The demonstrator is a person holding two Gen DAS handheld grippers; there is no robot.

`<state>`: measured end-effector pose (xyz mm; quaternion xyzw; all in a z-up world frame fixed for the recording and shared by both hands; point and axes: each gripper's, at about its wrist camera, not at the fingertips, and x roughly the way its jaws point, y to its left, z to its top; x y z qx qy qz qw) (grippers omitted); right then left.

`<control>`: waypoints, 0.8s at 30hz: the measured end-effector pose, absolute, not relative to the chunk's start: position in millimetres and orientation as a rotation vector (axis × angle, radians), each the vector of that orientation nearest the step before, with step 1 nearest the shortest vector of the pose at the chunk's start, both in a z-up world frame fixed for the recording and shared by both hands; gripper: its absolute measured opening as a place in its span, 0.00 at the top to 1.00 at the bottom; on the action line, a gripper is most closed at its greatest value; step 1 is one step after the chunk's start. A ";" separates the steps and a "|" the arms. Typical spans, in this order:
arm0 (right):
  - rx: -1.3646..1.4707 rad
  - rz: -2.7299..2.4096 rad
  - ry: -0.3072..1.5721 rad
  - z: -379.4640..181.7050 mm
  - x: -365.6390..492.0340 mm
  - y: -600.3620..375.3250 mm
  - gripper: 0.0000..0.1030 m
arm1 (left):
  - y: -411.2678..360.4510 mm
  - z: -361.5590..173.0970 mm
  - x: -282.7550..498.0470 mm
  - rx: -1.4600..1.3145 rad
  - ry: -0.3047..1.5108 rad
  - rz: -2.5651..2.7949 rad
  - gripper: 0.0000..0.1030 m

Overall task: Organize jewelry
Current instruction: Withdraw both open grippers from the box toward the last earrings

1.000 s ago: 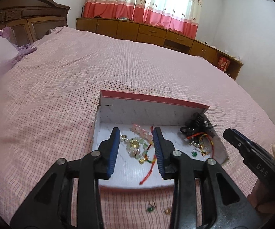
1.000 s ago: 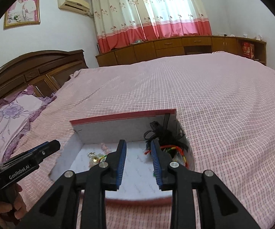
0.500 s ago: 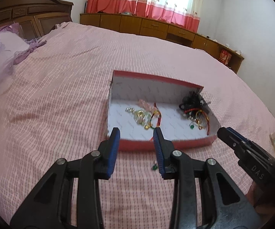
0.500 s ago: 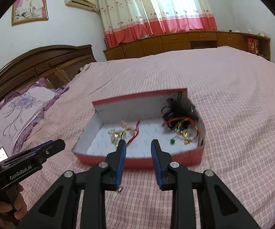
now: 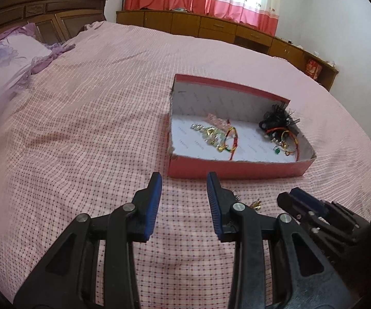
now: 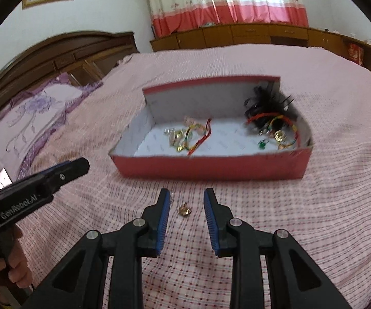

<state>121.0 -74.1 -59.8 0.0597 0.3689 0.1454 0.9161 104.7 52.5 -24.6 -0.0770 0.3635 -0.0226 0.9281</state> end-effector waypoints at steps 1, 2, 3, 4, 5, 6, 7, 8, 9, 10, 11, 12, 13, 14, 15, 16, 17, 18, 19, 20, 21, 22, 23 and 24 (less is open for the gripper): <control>0.119 0.299 0.765 -62.1 121.7 -71.9 0.71 | 53.8 -25.8 104.3 -0.163 0.747 -0.047 0.73; 0.114 0.299 0.773 -64.8 123.1 -69.5 0.71 | 55.4 -27.2 104.0 -0.170 0.748 -0.048 0.73; 0.108 0.298 0.783 -68.1 124.8 -67.0 0.71 | 57.4 -29.1 104.3 -0.177 0.751 -0.048 0.73; 0.104 0.297 0.791 -70.8 125.8 -65.3 0.71 | 58.7 -30.9 103.9 -0.181 0.753 -0.048 0.73; 0.099 0.295 0.799 -73.3 127.6 -63.4 0.71 | 60.6 -32.8 104.4 -0.187 0.756 -0.047 0.73; 0.094 0.297 0.807 -76.1 129.1 -61.2 0.71 | 62.1 -34.3 104.8 -0.191 0.758 -0.045 0.73; 0.089 0.297 0.816 -78.8 130.8 -59.0 0.71 | 63.3 -35.5 105.2 -0.196 0.761 -0.043 0.73; 0.085 0.297 0.821 -80.6 132.2 -57.8 0.71 | 64.5 -36.6 105.6 -0.201 0.762 -0.043 0.73; 0.078 0.298 0.829 -83.3 133.9 -55.6 0.71 | 65.2 -37.4 105.6 -0.203 0.763 -0.044 0.73; 0.074 0.296 0.834 -85.1 135.8 -53.9 0.71 | 66.0 -38.0 105.4 -0.205 0.763 -0.044 0.73; 0.071 0.295 0.838 -86.4 137.3 -52.3 0.71 | 66.7 -38.6 105.3 -0.206 0.763 -0.045 0.73; 0.069 0.295 0.845 -88.5 139.1 -51.1 0.71 | 66.9 -39.4 105.5 -0.207 0.765 -0.048 0.73; 0.067 0.293 0.853 -90.9 141.0 -50.1 0.71 | 67.1 -40.2 105.8 -0.206 0.768 -0.048 0.73; 0.068 0.292 0.860 -93.1 142.2 -49.5 0.71 | 67.1 -40.8 105.8 -0.207 0.770 -0.046 0.73; 0.067 0.291 0.867 -95.0 143.8 -48.9 0.71 | 67.5 -41.1 106.1 -0.208 0.770 -0.047 0.73; 0.065 0.290 0.872 -95.4 145.1 -48.0 0.71 | 67.7 -41.2 106.2 -0.208 0.771 -0.047 0.73; 0.061 0.290 0.877 -97.1 146.2 -47.1 0.71 | 67.6 -41.3 106.2 -0.209 0.772 -0.047 0.73; 0.058 0.290 0.883 -98.5 146.8 -46.4 0.71 | 67.8 -41.4 106.4 -0.209 0.773 -0.048 0.73; 0.055 0.290 0.886 -99.7 147.4 -46.0 0.71 | 68.1 -41.5 106.7 -0.210 0.775 -0.048 0.73; 0.054 0.290 0.888 -100.7 148.0 -45.7 0.72 | 68.3 -41.6 107.0 -0.211 0.778 -0.048 0.73; 0.053 0.289 0.892 -101.6 148.6 -45.5 0.73 | 67.7 -41.6 107.1 -0.211 0.781 -0.049 0.73; 0.053 0.288 0.893 -102.2 149.0 -45.2 0.81 | 67.5 -41.6 107.2 -0.211 0.784 -0.050 0.73; 0.052 0.289 0.897 -103.0 149.9 -45.0 0.83 | 66.8 -41.6 107.5 -0.209 0.786 -0.050 0.73; 0.057 0.290 0.902 -103.5 150.8 -45.6 0.83 | 65.6 -41.3 107.5 -0.208 0.788 -0.051 0.73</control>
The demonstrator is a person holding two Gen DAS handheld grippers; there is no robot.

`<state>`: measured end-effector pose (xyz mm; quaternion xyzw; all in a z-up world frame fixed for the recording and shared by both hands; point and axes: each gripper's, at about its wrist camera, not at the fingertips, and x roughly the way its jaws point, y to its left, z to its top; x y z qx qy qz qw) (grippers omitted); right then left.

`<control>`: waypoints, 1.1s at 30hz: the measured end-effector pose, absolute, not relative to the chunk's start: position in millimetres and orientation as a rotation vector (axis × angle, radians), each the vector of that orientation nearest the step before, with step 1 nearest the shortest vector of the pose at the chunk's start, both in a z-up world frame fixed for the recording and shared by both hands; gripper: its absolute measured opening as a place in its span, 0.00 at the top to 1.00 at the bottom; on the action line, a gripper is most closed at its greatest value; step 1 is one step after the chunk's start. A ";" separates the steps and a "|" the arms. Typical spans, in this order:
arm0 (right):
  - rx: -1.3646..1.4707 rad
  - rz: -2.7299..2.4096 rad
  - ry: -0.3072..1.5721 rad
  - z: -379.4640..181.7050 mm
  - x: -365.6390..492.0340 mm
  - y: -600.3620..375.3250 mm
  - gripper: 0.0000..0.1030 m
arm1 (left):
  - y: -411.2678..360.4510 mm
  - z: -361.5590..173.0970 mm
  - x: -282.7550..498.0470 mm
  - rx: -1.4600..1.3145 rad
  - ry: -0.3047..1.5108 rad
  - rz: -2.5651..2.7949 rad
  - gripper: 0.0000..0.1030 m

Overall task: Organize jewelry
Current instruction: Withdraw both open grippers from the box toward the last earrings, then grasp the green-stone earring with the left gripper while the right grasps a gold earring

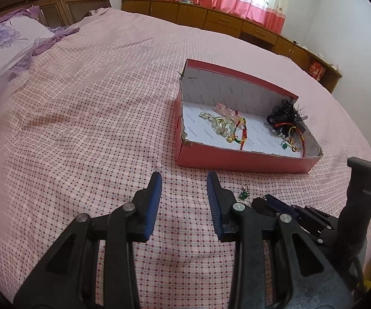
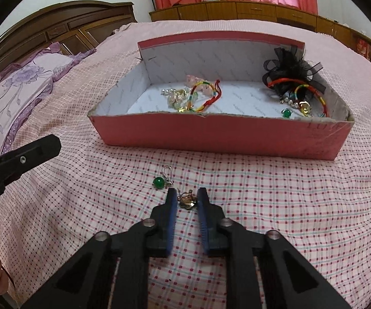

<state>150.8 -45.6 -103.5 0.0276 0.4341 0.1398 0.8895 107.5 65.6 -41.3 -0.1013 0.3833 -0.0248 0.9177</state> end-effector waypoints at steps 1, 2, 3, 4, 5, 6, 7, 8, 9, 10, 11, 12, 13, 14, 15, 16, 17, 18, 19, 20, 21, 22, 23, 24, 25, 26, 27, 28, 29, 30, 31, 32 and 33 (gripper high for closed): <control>0.061 0.294 0.901 -103.0 151.3 -45.2 0.83 | 65.0 -41.1 107.1 -0.208 0.788 -0.051 0.73; 0.064 0.297 0.898 -102.8 150.6 -46.1 0.83 | 63.8 -40.7 106.9 -0.209 0.789 -0.052 0.73; 0.072 0.302 0.893 -101.4 149.8 -47.6 0.83 | 62.4 -40.3 106.8 -0.211 0.788 -0.055 0.73; 0.082 0.307 0.890 -99.8 148.9 -49.6 0.83 | 61.2 -40.0 106.7 -0.211 0.788 -0.058 0.73; 0.091 0.311 0.885 -97.6 147.0 -52.1 0.83 | 59.5 -39.6 107.1 -0.210 0.789 -0.062 0.73; 0.097 0.313 0.875 -94.1 144.7 -55.3 0.83 | 57.7 -39.3 107.7 -0.209 0.791 -0.067 0.73; 0.100 0.315 0.863 -90.1 142.1 -59.0 0.84 | 56.2 -39.1 108.0 -0.208 0.792 -0.071 0.73; 0.102 0.315 0.853 -86.2 139.7 -62.8 0.84 | 53.8 -38.7 108.4 -0.206 0.792 -0.075 0.73; 0.106 0.314 0.845 -82.9 137.9 -65.9 0.84 | 51.5 -38.6 108.5 -0.204 0.793 -0.080 0.73; 0.115 0.315 0.833 -78.1 135.4 -70.9 0.83 | 49.3 -38.6 108.8 -0.201 0.793 -0.085 0.73; 0.123 0.315 0.823 -73.8 133.2 -75.4 0.84 | 46.5 -38.8 108.9 -0.197 0.794 -0.090 0.73; 0.129 0.311 0.814 -69.5 131.1 -80.2 0.84 | 43.7 -39.1 109.1 -0.192 0.795 -0.094 0.73; 0.135 0.307 0.806 -65.5 129.5 -84.4 0.84 | 41.4 -39.5 109.2 -0.188 0.797 -0.099 0.73; 0.141 0.305 0.799 -62.0 127.7 -88.5 0.84 | 39.1 -39.6 109.2 -0.186 0.799 -0.104 0.73; 0.145 0.302 0.790 -58.0 125.5 -93.0 0.84 | 35.8 -40.3 109.6 -0.182 0.804 -0.110 0.73; 0.147 0.299 0.782 -54.6 123.4 -96.9 0.84 | 33.4 -40.6 109.8 -0.181 0.807 -0.115 0.73; 0.149 0.294 0.774 -51.6 121.0 -101.9 0.84 | 30.8 -41.2 110.1 -0.180 0.809 -0.122 0.73; 0.153 0.286 0.765 -47.5 117.9 -108.6 0.84 | 28.3 -41.5 110.7 -0.178 0.811 -0.126 0.73; 0.157 0.283 0.760 -44.7 115.9 -114.2 0.84 | 25.8 -42.2 111.1 -0.176 0.813 -0.131 0.73; 0.160 0.278 0.757 -42.8 114.3 -119.0 0.84 | 22.5 -43.4 111.9 -0.174 0.816 -0.138 0.73; 0.165 0.268 0.752 -39.9 111.9 -125.9 0.84 | 19.8 -44.6 113.0 -0.173 0.821 -0.144 0.73; 0.168 0.263 0.750 -38.5 110.6 -130.7 0.84 | 16.4 -46.4 114.3 -0.173 0.827 -0.151 0.73; 0.174 0.257 0.746 -36.9 109.2 -136.1 0.84 | 13.1 -48.2 115.5 -0.172 0.831 -0.158 0.73; 0.178 0.252 0.743 -35.9 107.9 -139.8 0.84 | 10.6 -49.7 116.5 -0.172 0.834 -0.163 0.73; 0.182 0.247 0.739 -35.0 106.9 -143.9 0.84 | 7.1 -52.1 118.1 -0.169 0.842 -0.167 0.73; 0.186 0.242 0.736 -34.3 105.9 -148.0 0.84 | 3.3 -54.6 119.7 -0.165 0.848 -0.172 0.73; 0.188 0.234 0.734 -33.6 104.6 -153.2 0.84 | -0.3 -57.2 121.1 -0.159 0.853 -0.177 0.74; 0.189 0.229 0.732 -33.8 103.5 -154.6 0.84 | -3.0 -59.4 122.2 -0.155 0.859 -0.179 0.74; 0.190 0.223 0.730 -33.8 102.2 -157.8 0.84 | -6.3 -62.3 123.6 -0.151 0.866 -0.181 0.74; 0.193 0.215 0.726 -34.0 100.7 -162.0 0.84 | -8.5 -64.3 124.4 -0.148 0.870 -0.182 0.74; 0.196 0.211 0.725 -34.3 99.4 -164.4 0.84 | -11.2 -66.6 125.7 -0.143 0.875 -0.182 0.74; 0.203 0.207 0.724 -34.8 98.2 -167.9 0.84 | -13.8 -69.2 126.5 -0.139 0.879 -0.183 0.74; 0.207 0.205 0.725 -35.3 97.6 -170.4 0.84 | -16.0 -71.6 127.0 -0.134 0.883 -0.183 0.74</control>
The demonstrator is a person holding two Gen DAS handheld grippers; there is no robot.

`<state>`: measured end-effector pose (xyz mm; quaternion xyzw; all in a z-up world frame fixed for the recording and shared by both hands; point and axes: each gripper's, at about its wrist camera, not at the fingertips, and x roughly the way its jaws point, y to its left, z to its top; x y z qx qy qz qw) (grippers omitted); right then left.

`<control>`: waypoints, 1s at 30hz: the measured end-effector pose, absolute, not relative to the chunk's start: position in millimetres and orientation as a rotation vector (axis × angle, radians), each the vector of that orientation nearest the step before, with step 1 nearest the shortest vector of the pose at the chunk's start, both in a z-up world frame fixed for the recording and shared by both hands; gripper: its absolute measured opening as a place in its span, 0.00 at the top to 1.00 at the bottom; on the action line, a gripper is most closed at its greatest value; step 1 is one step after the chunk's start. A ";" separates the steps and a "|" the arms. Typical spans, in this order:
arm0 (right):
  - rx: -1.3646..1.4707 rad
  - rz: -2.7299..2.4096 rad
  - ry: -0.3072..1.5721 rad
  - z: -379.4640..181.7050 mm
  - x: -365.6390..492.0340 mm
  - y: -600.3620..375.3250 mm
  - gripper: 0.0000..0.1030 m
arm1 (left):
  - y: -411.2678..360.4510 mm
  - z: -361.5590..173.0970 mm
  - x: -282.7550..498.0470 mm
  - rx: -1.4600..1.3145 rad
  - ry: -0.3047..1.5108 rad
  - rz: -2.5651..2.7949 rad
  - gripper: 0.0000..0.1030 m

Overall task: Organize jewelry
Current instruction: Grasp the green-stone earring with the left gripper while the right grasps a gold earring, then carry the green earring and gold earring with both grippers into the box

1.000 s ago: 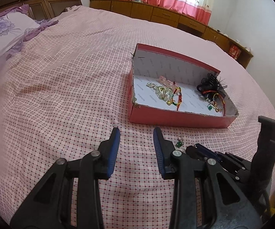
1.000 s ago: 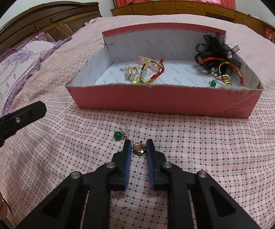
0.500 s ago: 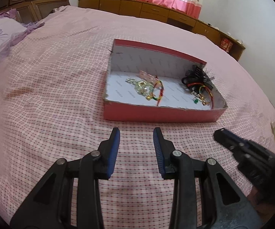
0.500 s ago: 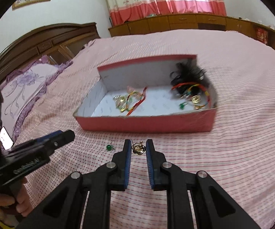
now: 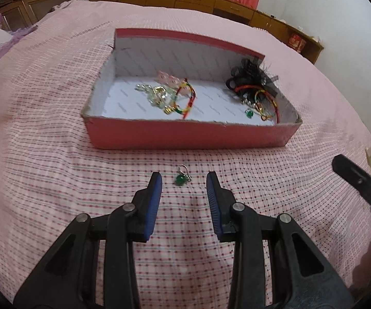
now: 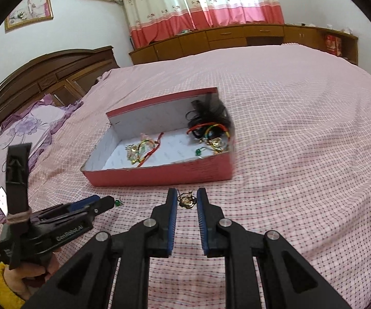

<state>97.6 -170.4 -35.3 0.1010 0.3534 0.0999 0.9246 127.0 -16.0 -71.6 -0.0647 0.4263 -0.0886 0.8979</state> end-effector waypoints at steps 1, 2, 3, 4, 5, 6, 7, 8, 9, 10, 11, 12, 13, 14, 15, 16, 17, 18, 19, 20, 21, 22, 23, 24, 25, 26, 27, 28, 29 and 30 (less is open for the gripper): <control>0.213 0.201 0.726 -36.1 96.6 -173.4 0.84 | -17.5 -73.4 128.0 -0.130 0.888 -0.183 0.74; 0.217 0.200 0.726 -36.7 96.1 -175.1 0.83 | -19.1 -75.7 129.1 -0.126 0.893 -0.183 0.74; 0.223 0.196 0.725 -37.5 95.2 -177.7 0.84 | -20.2 -77.7 130.2 -0.123 0.898 -0.183 0.74; 0.226 0.193 0.725 -38.4 95.0 -179.0 0.84 | -20.6 -79.2 131.3 -0.122 0.900 -0.181 0.74; 0.229 0.191 0.725 -38.9 93.6 -181.8 0.84 | -21.0 -81.2 132.6 -0.124 0.903 -0.176 0.74; 0.234 0.187 0.728 -40.2 93.2 -183.7 0.84 | -20.8 -82.8 133.8 -0.126 0.905 -0.174 0.74; 0.239 0.185 0.730 -41.1 92.6 -184.7 0.84 | -20.6 -84.6 135.0 -0.129 0.907 -0.170 0.74; 0.246 0.184 0.734 -42.5 92.0 -187.1 0.83 | -20.3 -86.9 136.2 -0.132 0.908 -0.167 0.74; 0.248 0.183 0.737 -43.4 92.0 -187.9 0.83 | -20.1 -89.2 137.5 -0.135 0.907 -0.164 0.74; 0.250 0.181 0.739 -44.3 91.8 -188.9 0.83 | -19.6 -90.8 138.8 -0.137 0.907 -0.163 0.74; 0.250 0.181 0.741 -45.0 92.4 -189.0 0.83 | -19.4 -93.0 139.8 -0.138 0.907 -0.161 0.74; 0.249 0.182 0.743 -45.3 92.7 -189.2 0.83 | -19.2 -94.7 140.8 -0.138 0.908 -0.157 0.74; 0.248 0.181 0.744 -45.4 93.0 -189.3 0.83 | -19.0 -95.7 141.3 -0.137 0.905 -0.151 0.74; 0.249 0.179 0.744 -45.4 92.9 -189.8 0.84 | -19.5 -96.6 141.6 -0.135 0.904 -0.144 0.75; 0.249 0.179 0.742 -45.6 93.4 -190.3 0.84 | -20.5 -97.3 141.3 -0.131 0.903 -0.136 0.75; 0.249 0.178 0.742 -45.7 94.6 -189.7 0.83 | -22.4 -97.7 141.4 -0.122 0.901 -0.131 0.75; 0.248 0.176 0.741 -46.6 95.1 -190.1 0.83 | -23.3 -97.7 140.6 -0.115 0.897 -0.127 0.76; 0.251 0.172 0.741 -47.6 95.4 -190.2 0.83 | -23.0 -97.9 139.8 -0.113 0.894 -0.123 0.80; 0.258 0.168 0.742 -48.5 96.6 -190.5 0.83 | -23.4 -99.2 140.4 -0.116 0.894 -0.121 0.82; 0.265 0.166 0.744 -49.7 97.8 -191.1 0.83 | -22.4 -100.2 140.7 -0.123 0.895 -0.116 0.87; 0.276 0.164 0.748 -50.9 98.7 -191.6 0.83 | -21.4 -100.8 141.2 -0.133 0.896 -0.114 0.94; 0.281 0.166 0.749 -51.3 99.3 -191.4 0.83 | -19.6 -100.7 140.6 -0.145 0.896 -0.117 0.93; 0.280 0.167 0.749 -51.3 99.6 -190.6 0.83 | -16.7 -100.1 138.9 -0.160 0.893 -0.123 0.93; 0.271 0.167 0.747 -50.5 99.4 -188.8 0.83 | -13.8 -99.0 136.8 -0.171 0.889 -0.131 0.94; 0.267 0.168 0.746 -50.3 99.1 -188.1 0.83 | -12.3 -97.9 135.2 -0.178 0.884 -0.137 0.94; 0.263 0.171 0.745 -49.7 98.6 -186.8 0.83 | -10.5 -95.9 133.2 -0.189 0.878 -0.146 0.94; 0.257 0.176 0.742 -48.6 97.9 -185.0 0.84 | -9.2 -93.2 131.1 -0.199 0.871 -0.153 0.94; 0.254 0.178 0.739 -47.7 97.4 -183.7 0.83 | -7.8 -90.9 128.8 -0.204 0.864 -0.156 0.94; 0.253 0.179 0.737 -47.4 97.1 -183.3 0.83 | -5.4 -87.6 125.3 -0.207 0.857 -0.159 0.94; 0.251 0.183 0.734 -46.1 96.6 -181.8 0.83 | -4.1 -83.2 121.3 -0.208 0.844 -0.166 0.94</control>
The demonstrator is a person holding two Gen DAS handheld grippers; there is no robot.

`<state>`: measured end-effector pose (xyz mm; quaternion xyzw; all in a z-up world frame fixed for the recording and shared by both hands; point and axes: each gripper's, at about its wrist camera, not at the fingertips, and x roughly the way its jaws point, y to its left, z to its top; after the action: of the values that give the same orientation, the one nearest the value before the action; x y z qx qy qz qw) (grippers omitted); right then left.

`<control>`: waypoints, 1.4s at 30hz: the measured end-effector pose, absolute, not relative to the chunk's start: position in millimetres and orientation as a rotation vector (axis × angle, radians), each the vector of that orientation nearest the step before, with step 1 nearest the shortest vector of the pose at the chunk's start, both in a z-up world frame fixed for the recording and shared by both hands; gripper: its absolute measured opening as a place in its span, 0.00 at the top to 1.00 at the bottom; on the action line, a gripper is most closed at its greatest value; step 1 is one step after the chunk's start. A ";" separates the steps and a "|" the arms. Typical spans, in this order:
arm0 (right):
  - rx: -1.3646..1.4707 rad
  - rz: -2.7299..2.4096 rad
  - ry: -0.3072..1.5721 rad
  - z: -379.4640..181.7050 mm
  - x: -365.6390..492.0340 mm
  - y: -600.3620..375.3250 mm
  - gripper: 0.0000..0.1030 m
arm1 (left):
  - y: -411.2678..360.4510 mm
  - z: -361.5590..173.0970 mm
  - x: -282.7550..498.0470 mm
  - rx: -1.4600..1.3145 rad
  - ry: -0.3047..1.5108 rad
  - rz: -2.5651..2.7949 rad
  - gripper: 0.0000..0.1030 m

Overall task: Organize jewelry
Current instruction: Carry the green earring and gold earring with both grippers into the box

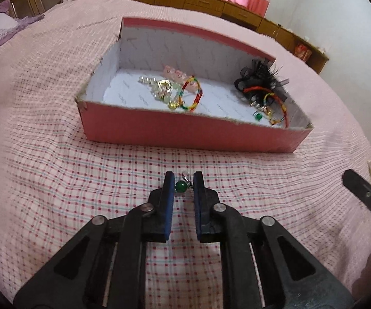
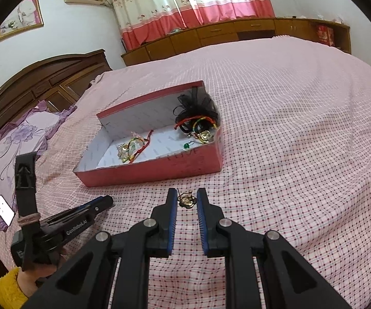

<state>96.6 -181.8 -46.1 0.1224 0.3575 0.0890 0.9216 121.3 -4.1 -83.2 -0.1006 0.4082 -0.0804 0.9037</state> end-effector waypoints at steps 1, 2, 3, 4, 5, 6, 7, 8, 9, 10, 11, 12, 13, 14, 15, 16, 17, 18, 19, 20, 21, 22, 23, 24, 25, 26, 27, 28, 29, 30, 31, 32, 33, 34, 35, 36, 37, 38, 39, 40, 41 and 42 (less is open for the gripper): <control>0.250 0.185 0.731 -45.2 96.1 -181.1 0.84 | -3.5 -79.6 118.9 -0.208 0.835 -0.170 0.94; 0.249 0.186 0.729 -44.0 95.7 -180.2 0.83 | -2.3 -74.9 115.2 -0.209 0.822 -0.173 0.95; 0.247 0.190 0.725 -42.1 95.3 -178.6 0.83 | -0.8 -70.2 112.3 -0.212 0.810 -0.176 0.95; 0.245 0.193 0.722 -40.4 94.8 -177.0 0.83 | 0.8 -65.8 109.6 -0.217 0.801 -0.179 0.95; 0.241 0.196 0.717 -38.4 94.2 -175.5 0.83 | 3.0 -60.6 106.1 -0.223 0.788 -0.182 0.95; 0.237 0.198 0.712 -35.8 93.8 -173.9 0.83 | 5.1 -56.2 104.2 -0.226 0.779 -0.183 0.94; 0.234 0.201 0.706 -33.5 93.5 -172.5 0.83 | 7.3 -50.4 101.7 -0.229 0.767 -0.186 0.94; 0.232 0.205 0.702 -32.0 93.5 -171.4 0.83 | 8.7 -44.0 99.3 -0.231 0.750 -0.187 0.94; 0.228 0.209 0.695 -29.1 93.5 -169.7 0.83 | 8.6 -38.0 99.2 -0.232 0.734 -0.188 0.94; 0.224 0.212 0.688 -26.5 93.5 -168.8 0.83 | 9.3 -33.0 99.7 -0.233 0.722 -0.190 0.94; 0.219 0.214 0.681 -24.0 93.7 -167.0 0.83 | 10.7 -26.5 98.5 -0.233 0.705 -0.191 0.94; 0.214 0.218 0.671 -20.8 94.7 -164.7 0.83 | 10.9 -22.0 99.6 -0.234 0.692 -0.191 0.94; 0.212 0.221 0.667 -18.6 95.6 -163.3 0.84 | 11.9 -15.9 99.8 -0.234 0.677 -0.192 0.94; 0.209 0.224 0.660 -15.6 96.9 -161.3 0.83 | 12.6 -10.2 100.4 -0.233 0.663 -0.193 0.94; 0.205 0.229 0.650 -12.0 98.5 -159.0 0.83 | 13.1 -6.0 100.8 -0.228 0.650 -0.192 0.94; 0.201 0.233 0.640 -8.8 100.2 -156.8 0.83 | 13.0 -1.2 102.4 -0.218 0.635 -0.188 0.94; 0.190 0.237 0.623 -4.2 102.7 -153.6 0.83 | 12.8 3.8 103.6 -0.206 0.618 -0.183 0.94; 0.183 0.239 0.612 -1.4 104.8 -151.4 0.83 | 12.2 6.8 105.1 -0.196 0.606 -0.180 0.94; 0.175 0.240 0.598 1.8 106.9 -149.0 0.83 | 11.3 10.4 106.3 -0.185 0.592 -0.175 0.94; 0.165 0.242 0.583 5.4 110.5 -145.8 0.84 | 10.9 14.2 107.9 -0.174 0.574 -0.170 0.94; 0.163 0.246 0.570 8.4 114.3 -143.2 0.83 | 10.1 16.1 110.2 -0.165 0.561 -0.165 0.94; 0.161 0.251 0.557 10.9 117.8 -140.9 0.83 | 9.4 18.8 112.3 -0.152 0.543 -0.155 0.94; 0.159 0.254 0.546 12.1 119.7 -139.7 0.84 | 8.8 20.7 114.3 -0.142 0.527 -0.148 0.94; 0.153 0.255 0.530 13.9 123.4 -137.3 0.84 | 8.0 21.8 117.4 -0.133 0.516 -0.144 0.94; 0.147 0.256 0.519 15.3 127.5 -134.8 0.84 | 7.5 21.0 120.0 -0.130 0.509 -0.143 0.94; 0.139 0.260 0.511 15.8 131.3 -132.2 0.84 | 7.3 21.2 123.5 -0.129 0.505 -0.139 0.94; 0.128 0.262 0.505 15.7 136.6 -129.7 0.84 | 7.4 20.6 126.5 -0.131 0.503 -0.139 0.94; 0.117 0.260 0.500 15.0 142.2 -127.4 0.84 | 7.4 19.7 128.6 -0.134 0.500 -0.138 0.94; 0.111 0.260 0.495 14.4 146.2 -126.2 0.84 | 7.3 18.4 132.5 -0.135 0.498 -0.135 0.94; 0.108 0.260 0.493 13.4 149.5 -125.7 0.84 | 6.9 16.4 136.3 -0.135 0.498 -0.133 0.94; 0.106 0.259 0.492 12.2 152.4 -125.9 0.84 | 6.1 14.1 139.3 -0.138 0.497 -0.131 0.94; 0.107 0.258 0.492 10.8 156.5 -126.0 0.84 | 5.9 13.1 142.0 -0.142 0.498 -0.129 0.94; 0.107 0.256 0.493 8.8 161.2 -126.6 0.84 | 6.1 10.4 146.7 -0.145 0.499 -0.126 0.94; 0.106 0.252 0.493 6.7 164.7 -128.0 0.84 | 5.1 9.3 148.2 -0.145 0.500 -0.124 0.94; 0.105 0.248 0.491 3.9 169.9 -128.9 0.84 | 4.8 7.4 151.4 -0.144 0.501 -0.121 0.94; 0.104 0.244 0.491 1.9 173.2 -130.0 0.84 | 4.2 4.5 155.8 -0.140 0.502 -0.115 0.94; 0.104 0.237 0.491 -0.7 176.6 -131.2 0.84 | 3.8 2.4 158.1 -0.137 0.502 -0.112 0.94; 0.107 0.231 0.489 -2.9 180.4 -132.2 0.84 | 3.5 -0.3 161.5 -0.135 0.501 -0.109 0.94; 0.110 0.226 0.491 -6.1 185.2 -133.5 0.84 | 3.3 -2.9 164.5 -0.133 0.501 -0.105 0.94; 0.113 0.221 0.496 -9.6 190.1 -134.7 0.84 | 3.3 -5.4 166.5 -0.133 0.502 -0.102 0.94; 0.113 0.218 0.499 -11.5 193.6 -134.6 0.84 | 3.8 -7.7 168.6 -0.136 0.503 -0.102 0.94; 0.114 0.214 0.504 -14.8 198.3 -135.0 0.84 | 4.2 -10.5 171.5 -0.141 0.505 -0.101 0.94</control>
<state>198.3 -135.0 -14.8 0.0561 0.2488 0.1057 0.9611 171.5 4.2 -10.5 -0.0696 0.2496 -0.0500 0.9646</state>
